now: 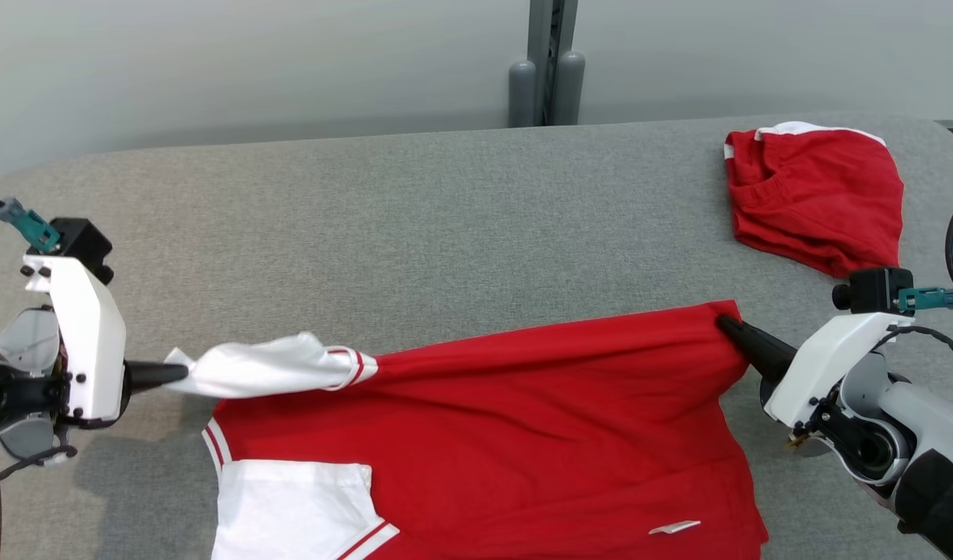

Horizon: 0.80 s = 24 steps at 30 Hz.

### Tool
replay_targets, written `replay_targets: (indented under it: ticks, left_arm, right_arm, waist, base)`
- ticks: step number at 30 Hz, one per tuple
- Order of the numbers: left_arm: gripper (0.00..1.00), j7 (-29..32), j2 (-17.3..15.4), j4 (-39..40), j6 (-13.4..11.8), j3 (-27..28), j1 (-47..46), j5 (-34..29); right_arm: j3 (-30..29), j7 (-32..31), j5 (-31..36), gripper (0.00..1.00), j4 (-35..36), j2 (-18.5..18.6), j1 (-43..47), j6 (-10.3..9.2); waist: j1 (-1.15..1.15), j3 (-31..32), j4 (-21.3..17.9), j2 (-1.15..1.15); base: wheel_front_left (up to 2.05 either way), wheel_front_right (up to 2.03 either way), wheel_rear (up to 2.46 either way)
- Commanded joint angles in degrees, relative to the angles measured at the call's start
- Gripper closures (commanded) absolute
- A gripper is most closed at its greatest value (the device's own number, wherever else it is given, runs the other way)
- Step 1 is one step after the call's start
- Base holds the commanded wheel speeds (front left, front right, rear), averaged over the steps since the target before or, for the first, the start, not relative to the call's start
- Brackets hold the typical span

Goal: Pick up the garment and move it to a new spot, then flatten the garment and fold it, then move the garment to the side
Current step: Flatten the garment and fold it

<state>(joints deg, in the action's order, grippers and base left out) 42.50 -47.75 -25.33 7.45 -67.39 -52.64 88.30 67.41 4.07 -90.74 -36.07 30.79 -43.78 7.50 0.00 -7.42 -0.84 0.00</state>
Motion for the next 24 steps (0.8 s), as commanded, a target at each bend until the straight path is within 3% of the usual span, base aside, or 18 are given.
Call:
replay_targets:
  ticks: [1, 13, 24]
  left_arm:
    - [1.00, 0.7, -0.6, 0.3, 0.0, -0.1, 0.9, 0.4]
    - [1.00, 4.9, -3.3, 5.1, -2.2, -1.1, 3.5, 3.1]
    - [1.00, 3.9, -6.8, 11.9, -3.6, -1.0, 7.9, 5.8]
  right_arm:
    - [0.1, -0.4, -0.4, 1.00, 0.0, 0.5, 1.0, 0.00]
    - [0.5, -6.9, -2.8, 1.00, 2.7, 3.1, 1.1, 0.00]
    - [0.9, -8.6, -3.3, 1.00, 9.2, 6.5, 2.6, 0.00]
  waist:
    - [0.00, 0.4, 0.4, 0.00]
    - [0.00, 0.3, 1.0, 0.00]
    - [0.00, 0.1, 0.2, 0.00]
  base:
    - [0.00, 0.00, 0.00]
    - [0.00, 0.00, 0.00]
    - [0.00, 0.00, 0.00]
